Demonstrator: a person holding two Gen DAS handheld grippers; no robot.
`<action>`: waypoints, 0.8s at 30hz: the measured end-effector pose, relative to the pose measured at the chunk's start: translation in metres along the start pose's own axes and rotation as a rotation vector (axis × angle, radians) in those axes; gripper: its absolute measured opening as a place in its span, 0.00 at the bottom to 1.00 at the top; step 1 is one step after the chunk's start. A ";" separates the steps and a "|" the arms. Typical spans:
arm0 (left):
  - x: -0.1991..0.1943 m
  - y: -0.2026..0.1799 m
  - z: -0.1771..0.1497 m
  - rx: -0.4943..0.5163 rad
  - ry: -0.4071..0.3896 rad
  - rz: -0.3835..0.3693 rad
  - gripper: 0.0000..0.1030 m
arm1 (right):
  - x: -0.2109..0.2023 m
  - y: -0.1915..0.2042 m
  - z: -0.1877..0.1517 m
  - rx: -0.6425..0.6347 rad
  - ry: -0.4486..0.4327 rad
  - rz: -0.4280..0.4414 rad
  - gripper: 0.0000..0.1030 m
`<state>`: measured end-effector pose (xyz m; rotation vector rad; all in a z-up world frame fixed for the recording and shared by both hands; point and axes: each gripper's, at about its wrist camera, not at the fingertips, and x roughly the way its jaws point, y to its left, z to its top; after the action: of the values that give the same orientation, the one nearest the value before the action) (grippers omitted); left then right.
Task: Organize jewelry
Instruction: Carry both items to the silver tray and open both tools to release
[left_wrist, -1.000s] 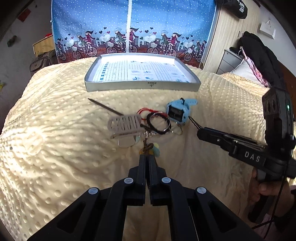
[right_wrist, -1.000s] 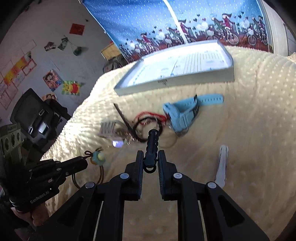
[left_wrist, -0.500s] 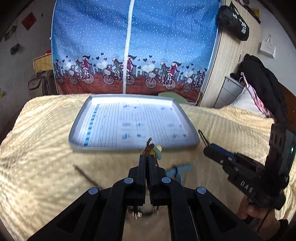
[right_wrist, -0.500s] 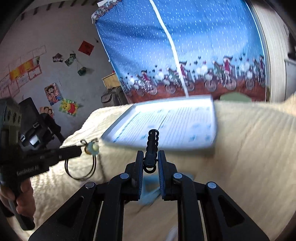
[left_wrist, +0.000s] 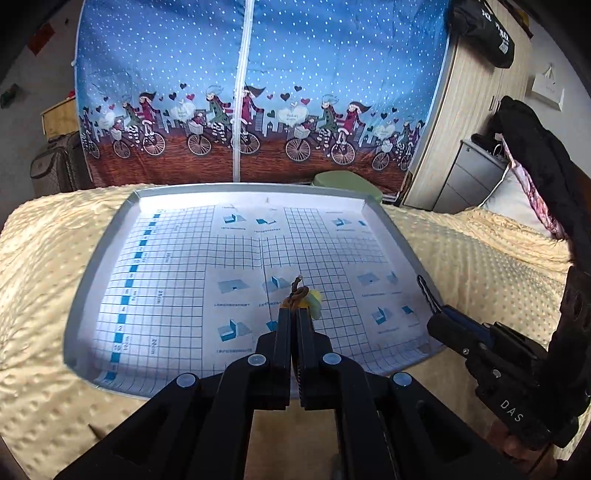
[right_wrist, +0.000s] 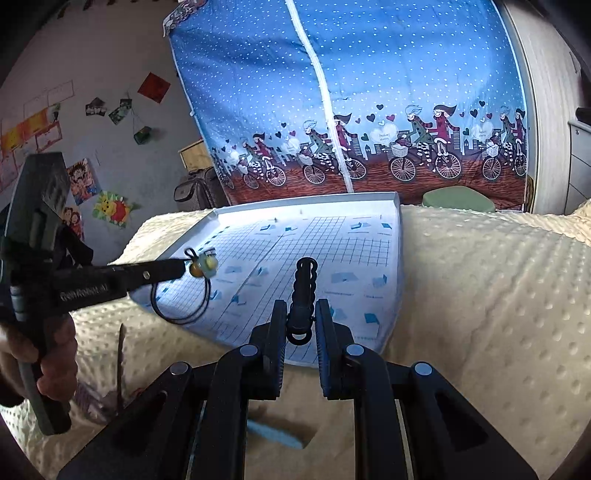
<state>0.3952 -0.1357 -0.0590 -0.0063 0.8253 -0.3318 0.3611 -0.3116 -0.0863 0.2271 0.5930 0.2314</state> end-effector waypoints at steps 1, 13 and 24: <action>0.005 0.000 0.000 0.004 0.006 0.003 0.03 | 0.004 -0.002 -0.001 0.008 0.009 -0.007 0.13; 0.027 -0.001 -0.009 -0.028 0.075 -0.039 0.03 | 0.024 -0.012 -0.009 0.067 0.056 -0.017 0.13; -0.005 0.004 -0.015 -0.112 0.020 -0.111 0.22 | -0.005 -0.010 0.000 0.073 0.009 -0.072 0.38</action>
<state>0.3827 -0.1286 -0.0663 -0.1542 0.8643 -0.3901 0.3581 -0.3222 -0.0867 0.2746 0.6180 0.1413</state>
